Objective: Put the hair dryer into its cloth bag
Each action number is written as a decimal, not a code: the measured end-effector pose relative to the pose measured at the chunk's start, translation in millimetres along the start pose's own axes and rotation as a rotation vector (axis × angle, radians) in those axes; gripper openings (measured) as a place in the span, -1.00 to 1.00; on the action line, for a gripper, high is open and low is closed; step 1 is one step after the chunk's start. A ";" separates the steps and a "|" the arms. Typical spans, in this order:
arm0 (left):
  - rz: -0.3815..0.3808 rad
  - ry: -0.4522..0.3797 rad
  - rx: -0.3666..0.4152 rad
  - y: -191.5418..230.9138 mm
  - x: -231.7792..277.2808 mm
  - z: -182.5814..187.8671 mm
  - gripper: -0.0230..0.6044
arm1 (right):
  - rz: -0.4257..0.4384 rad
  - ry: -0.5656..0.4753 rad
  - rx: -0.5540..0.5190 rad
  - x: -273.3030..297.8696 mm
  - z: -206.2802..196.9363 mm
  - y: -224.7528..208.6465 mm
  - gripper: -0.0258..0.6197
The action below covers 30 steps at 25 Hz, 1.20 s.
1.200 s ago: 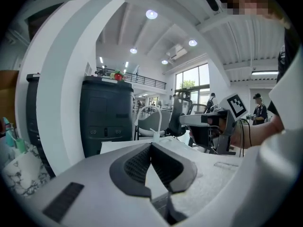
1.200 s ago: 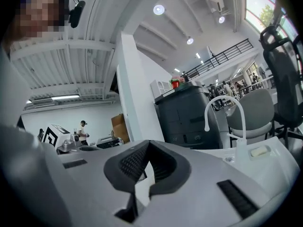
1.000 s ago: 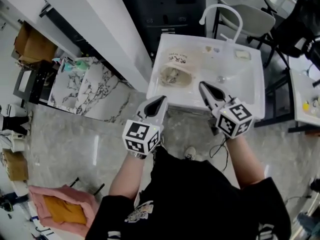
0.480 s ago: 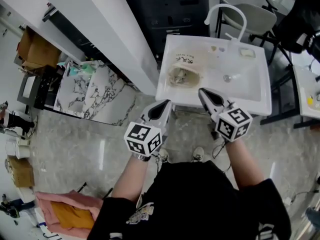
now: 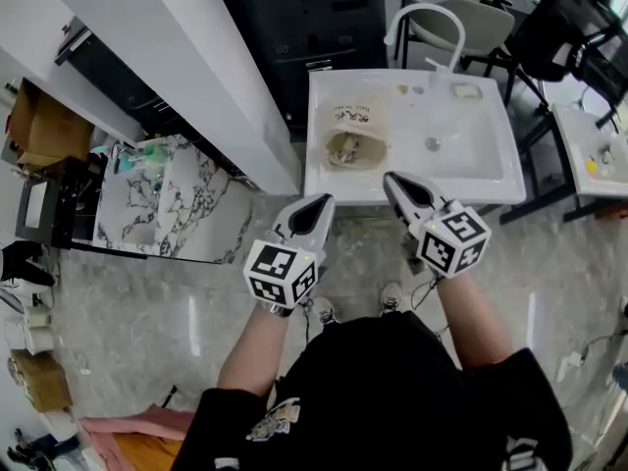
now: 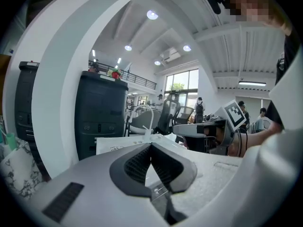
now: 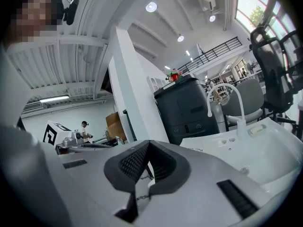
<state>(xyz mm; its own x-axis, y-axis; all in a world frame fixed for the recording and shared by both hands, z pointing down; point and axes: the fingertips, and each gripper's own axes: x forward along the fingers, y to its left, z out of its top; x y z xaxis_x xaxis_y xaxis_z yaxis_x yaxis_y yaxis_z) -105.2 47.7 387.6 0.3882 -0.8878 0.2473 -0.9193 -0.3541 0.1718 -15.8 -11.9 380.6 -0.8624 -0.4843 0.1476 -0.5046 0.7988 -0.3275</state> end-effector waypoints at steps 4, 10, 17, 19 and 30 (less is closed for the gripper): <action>-0.032 0.002 -0.002 3.7 -5.7 -1.6 -0.92 | -0.033 -0.007 0.007 -0.5 -4.4 7.4 -0.93; -0.057 0.004 -0.013 8.0 -10.3 -5.3 -0.91 | -0.062 -0.001 -0.001 -2.2 -6.4 15.5 -0.93; -0.068 -0.001 -0.019 2.2 -6.6 -3.7 -0.92 | -0.079 -0.001 -0.003 -9.7 -9.8 10.2 -0.93; -0.069 0.000 -0.017 1.3 -5.3 -3.1 -0.92 | -0.081 0.001 -0.002 -10.6 -9.2 8.7 -0.93; -0.061 -0.001 -0.017 -0.7 1.8 0.0 -0.91 | -0.074 0.006 -0.002 -11.1 -8.8 0.3 -0.93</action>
<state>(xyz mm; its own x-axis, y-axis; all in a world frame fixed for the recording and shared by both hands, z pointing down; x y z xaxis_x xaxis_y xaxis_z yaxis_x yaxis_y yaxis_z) -103.9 46.3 387.9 0.4433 -0.8650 0.2351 -0.8927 -0.4023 0.2028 -6.7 -3.1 387.1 -0.8232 -0.5397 0.1764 -0.5667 0.7617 -0.3140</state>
